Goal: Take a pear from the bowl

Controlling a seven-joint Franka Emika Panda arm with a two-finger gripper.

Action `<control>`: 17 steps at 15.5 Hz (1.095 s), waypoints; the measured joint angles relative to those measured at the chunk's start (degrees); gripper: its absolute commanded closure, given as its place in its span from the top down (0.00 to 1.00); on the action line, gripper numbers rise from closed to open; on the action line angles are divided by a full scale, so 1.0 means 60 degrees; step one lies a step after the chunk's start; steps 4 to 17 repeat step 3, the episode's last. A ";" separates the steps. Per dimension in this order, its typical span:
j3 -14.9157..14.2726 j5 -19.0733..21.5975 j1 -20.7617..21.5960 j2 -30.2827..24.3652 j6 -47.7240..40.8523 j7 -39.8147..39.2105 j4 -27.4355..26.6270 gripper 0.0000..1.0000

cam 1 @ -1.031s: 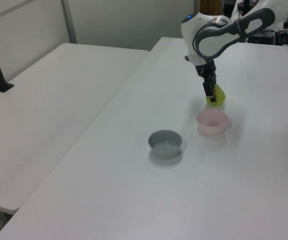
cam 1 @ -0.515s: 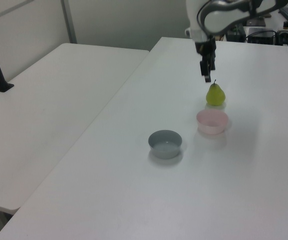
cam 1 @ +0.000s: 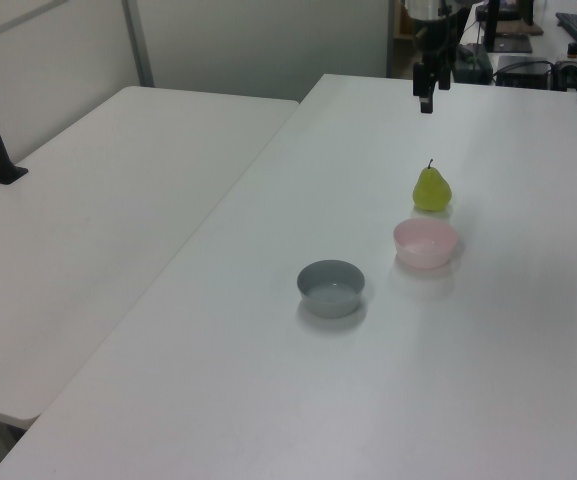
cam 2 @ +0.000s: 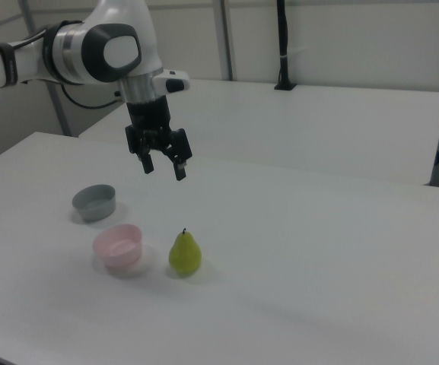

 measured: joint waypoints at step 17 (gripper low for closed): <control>-0.0010 0.0000 -0.0016 -0.0044 0.0000 0.0070 -0.0005 1.00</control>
